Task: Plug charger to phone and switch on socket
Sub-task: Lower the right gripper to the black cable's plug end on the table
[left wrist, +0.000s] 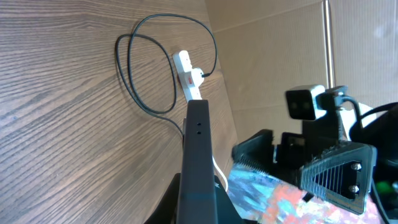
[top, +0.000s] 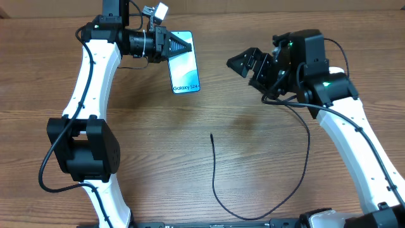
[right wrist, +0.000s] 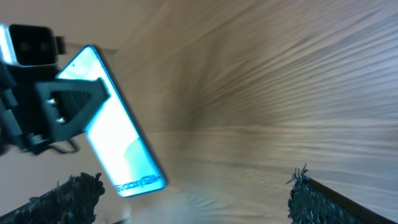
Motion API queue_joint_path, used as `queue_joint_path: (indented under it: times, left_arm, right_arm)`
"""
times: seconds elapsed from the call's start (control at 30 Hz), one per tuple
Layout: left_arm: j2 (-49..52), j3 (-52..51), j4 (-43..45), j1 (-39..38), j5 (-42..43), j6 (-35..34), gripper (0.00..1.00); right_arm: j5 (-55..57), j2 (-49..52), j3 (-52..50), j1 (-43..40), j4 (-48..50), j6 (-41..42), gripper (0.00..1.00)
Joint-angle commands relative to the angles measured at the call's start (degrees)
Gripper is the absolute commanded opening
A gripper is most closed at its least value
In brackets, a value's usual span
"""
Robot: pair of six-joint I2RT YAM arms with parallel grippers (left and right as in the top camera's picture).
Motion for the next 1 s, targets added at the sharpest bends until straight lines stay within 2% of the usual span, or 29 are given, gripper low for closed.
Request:
queue_joint_path:
  times: [0.0, 0.17, 0.27, 0.4, 0.6, 0.67, 0.97]
  left_arm:
    - [-1.62, 0.17, 0.00, -0.07, 0.90, 1.22, 0.04]
    - [-1.62, 0.17, 0.07, -0.07, 0.92, 1.25, 0.04]
    - [-1.62, 0.17, -0.13, -0.07, 0.92, 1.22, 0.04]
    - [-1.62, 0.17, -0.17, -0.07, 0.92, 1.22, 0.04]
    - [-1.62, 0.17, -0.11, -0.07, 0.68, 1.22, 0.04]
    - [-1.62, 0.17, -0.11, -0.07, 0.68, 1.22, 0.04]
    - [-1.62, 0.17, 0.79, -0.07, 0.48, 1.01, 0.04]
  right_arm:
    - [12.81, -0.70, 1.77, 0.42, -7.06, -7.45, 1.00]
    - [22.14, 0.00, 1.42, 6.71, -17.03, -13.73, 1.00]
    - [28.17, 0.04, -1.55, 12.83, -17.92, -13.70, 1.00]
    - [28.79, 0.09, -7.87, 18.71, -14.69, -10.34, 1.00]
    - [27.67, 0.11, -17.75, 21.66, -5.20, -6.10, 1.00]
    - [27.93, 0.13, -20.57, 22.23, -1.44, -5.73, 0.95]
    - [29.44, 6.10, -22.14, 28.09, 2.29, -4.92, 0.93]
